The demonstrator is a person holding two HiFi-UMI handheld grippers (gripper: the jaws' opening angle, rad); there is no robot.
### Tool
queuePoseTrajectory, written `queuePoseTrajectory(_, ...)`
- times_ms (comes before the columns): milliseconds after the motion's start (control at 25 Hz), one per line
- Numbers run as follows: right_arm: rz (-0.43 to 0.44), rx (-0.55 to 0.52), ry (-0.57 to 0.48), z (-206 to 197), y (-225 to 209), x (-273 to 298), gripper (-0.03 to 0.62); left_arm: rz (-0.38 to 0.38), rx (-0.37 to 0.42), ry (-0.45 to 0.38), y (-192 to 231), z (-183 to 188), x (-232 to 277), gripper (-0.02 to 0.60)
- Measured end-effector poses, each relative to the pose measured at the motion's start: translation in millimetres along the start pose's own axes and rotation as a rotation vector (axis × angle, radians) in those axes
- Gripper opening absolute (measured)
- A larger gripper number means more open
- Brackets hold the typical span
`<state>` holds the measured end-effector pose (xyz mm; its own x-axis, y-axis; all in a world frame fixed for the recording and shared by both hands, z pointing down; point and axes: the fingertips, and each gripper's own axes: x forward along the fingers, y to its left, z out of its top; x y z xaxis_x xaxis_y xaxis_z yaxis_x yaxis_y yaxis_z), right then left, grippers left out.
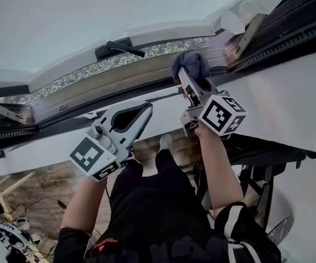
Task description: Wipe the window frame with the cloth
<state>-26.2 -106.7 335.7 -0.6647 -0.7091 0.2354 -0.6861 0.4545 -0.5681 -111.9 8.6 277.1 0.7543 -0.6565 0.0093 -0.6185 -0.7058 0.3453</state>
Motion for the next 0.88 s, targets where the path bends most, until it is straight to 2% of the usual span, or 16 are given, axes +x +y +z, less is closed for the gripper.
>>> queuePoseTrajectory(480, 0.156, -0.099, -0.043, 45.9, 66.3, -25.9, 0.106, 0.035, 0.076, -0.066, -6.3, 49.4, -22.7, 0.020)
queuePoseTrajectory(720, 0.241, -0.129, -0.038, 49.9, 98.6, -37.6, 0.106, 0.041, 0.121, -0.089, -15.1, 73.2, -40.1, 0.020)
queuePoseTrajectory(880, 0.291, -0.141, -0.038, 49.8, 110.9, -42.1, 0.106, 0.037, 0.135, -0.089, -19.0, 76.3, -43.9, 0.020)
